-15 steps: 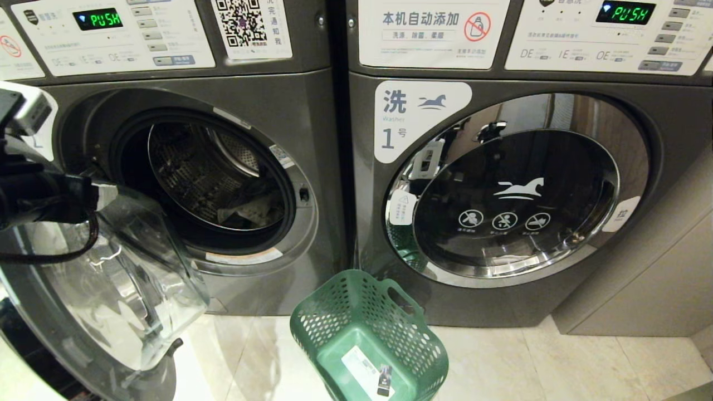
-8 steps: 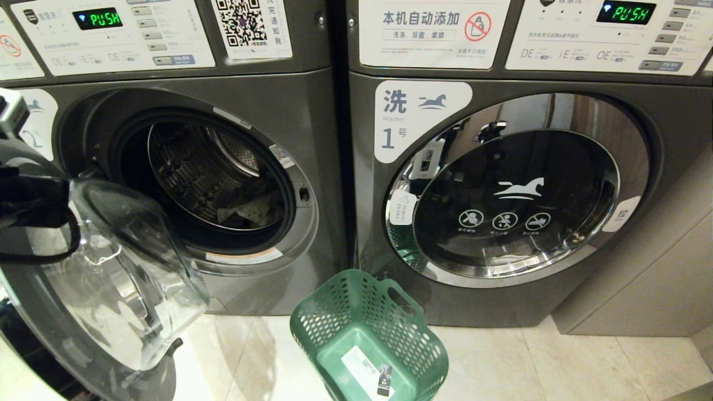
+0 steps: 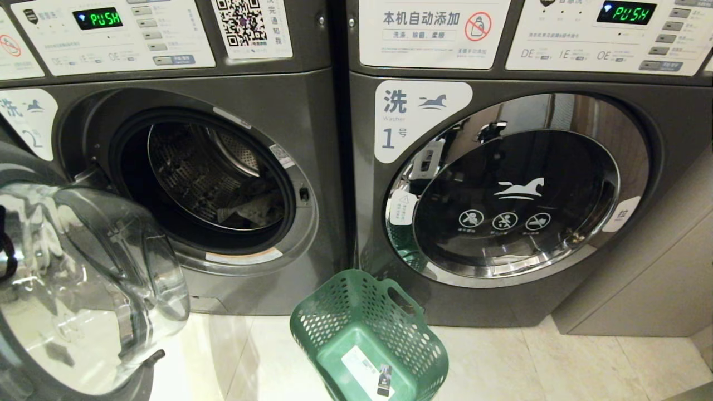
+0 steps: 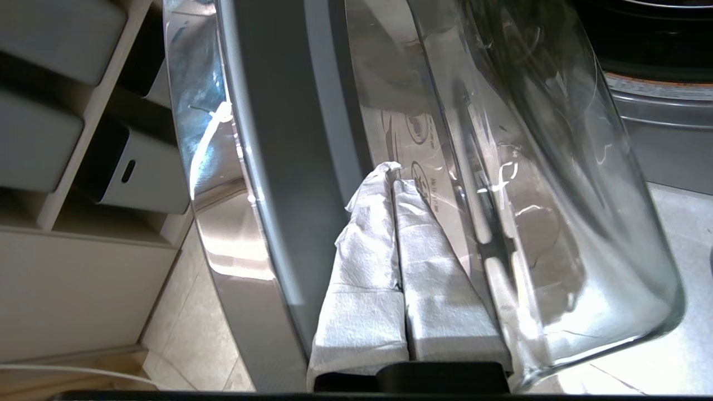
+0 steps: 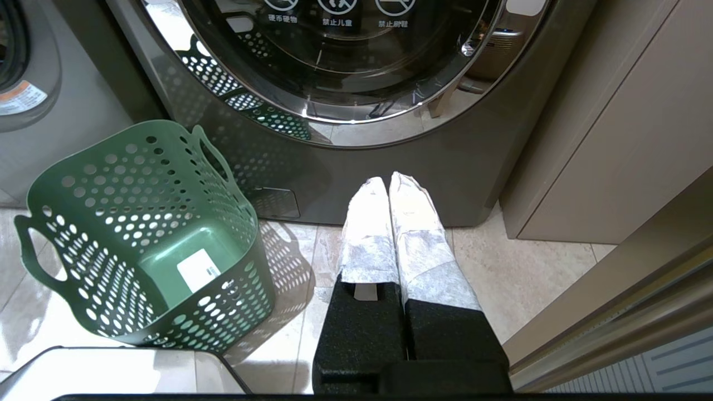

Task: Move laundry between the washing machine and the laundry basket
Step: Open the lid of the washing machine

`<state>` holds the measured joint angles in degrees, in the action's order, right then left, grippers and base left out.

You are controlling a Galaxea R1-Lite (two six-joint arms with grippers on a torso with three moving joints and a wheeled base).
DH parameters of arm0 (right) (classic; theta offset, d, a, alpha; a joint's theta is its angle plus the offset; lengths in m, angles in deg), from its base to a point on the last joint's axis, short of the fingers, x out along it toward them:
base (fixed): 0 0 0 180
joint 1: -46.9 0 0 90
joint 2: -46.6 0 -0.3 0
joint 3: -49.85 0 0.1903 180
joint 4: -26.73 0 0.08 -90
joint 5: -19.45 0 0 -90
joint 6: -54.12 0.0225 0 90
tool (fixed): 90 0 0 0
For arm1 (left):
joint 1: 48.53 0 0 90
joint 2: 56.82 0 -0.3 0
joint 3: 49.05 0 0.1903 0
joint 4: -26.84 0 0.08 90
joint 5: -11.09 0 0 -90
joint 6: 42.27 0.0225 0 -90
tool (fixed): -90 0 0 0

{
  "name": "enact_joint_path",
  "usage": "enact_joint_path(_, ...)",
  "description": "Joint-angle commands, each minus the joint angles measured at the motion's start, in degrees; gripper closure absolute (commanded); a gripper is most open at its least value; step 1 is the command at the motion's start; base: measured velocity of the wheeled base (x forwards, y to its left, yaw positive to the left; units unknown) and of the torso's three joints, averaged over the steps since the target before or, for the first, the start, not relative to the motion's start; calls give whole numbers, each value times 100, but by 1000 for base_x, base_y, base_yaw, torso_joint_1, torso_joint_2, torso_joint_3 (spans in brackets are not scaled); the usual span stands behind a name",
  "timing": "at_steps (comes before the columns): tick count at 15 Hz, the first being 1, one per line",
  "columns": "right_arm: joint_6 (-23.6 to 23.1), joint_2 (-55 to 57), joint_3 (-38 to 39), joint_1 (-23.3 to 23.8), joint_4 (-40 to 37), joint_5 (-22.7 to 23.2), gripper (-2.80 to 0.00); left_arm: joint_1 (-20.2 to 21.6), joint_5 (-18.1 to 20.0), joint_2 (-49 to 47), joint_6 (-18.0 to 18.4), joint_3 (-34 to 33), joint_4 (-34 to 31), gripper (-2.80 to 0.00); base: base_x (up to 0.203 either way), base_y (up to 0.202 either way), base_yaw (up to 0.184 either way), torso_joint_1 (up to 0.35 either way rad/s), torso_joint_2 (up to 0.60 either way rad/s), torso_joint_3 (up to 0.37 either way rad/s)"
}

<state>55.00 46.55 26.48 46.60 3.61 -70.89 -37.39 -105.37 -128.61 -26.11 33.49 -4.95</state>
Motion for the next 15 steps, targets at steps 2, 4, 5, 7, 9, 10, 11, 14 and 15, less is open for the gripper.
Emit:
enact_joint_path(2, 0, 5, 0, -5, 2, -2, 0, 420, 17, 211, 12, -2, -149, 0, 0, 0, 0, 0, 0, 0)
enact_joint_path(4, 0, 5, 0, -5, 2, -2, 0, 850, 86, 316, 11, -16, -335, 0, 0, 0, 0, 0, 0, 0)
enact_joint_path(5, 0, 5, 0, -5, 2, -2, 0, 1120, 119, 327, 6, -26, -351, 0, 0, 0, 0, 0, 0, 0)
enact_joint_path(7, 0, 5, 0, -5, 2, -2, 0, 1757, 402, 298, -2, -16, -345, 0, 0, 0, 0, 0, 0, 0)
enact_joint_path(9, 0, 5, 0, -5, 2, -2, 0, 2433, 800, 233, 0, -1, -326, 0, 0, 0, 0, 0, 0, 0)
enact_joint_path(10, 0, 5, 0, -5, 2, -2, 0, 2809, 1042, 195, 1, 2, -322, 0, 0, 0, 0, 0, 0, 0)
enact_joint_path(11, 0, 5, 0, -5, 2, -2, 0, 3173, 1295, 154, 2, 7, -316, 0, 0, 0, 0, 0, 0, 0)
enact_joint_path(14, 0, 5, 0, -5, 2, -2, 0, 4099, 1906, -50, 1, 167, -301, 0, 0, 0, 0, 0, 0, 0)
enact_joint_path(15, 0, 5, 0, -5, 2, -2, 0, 4352, 2062, -143, -8, 269, -289, 0, 0, 0, 0, 0, 0, 0)
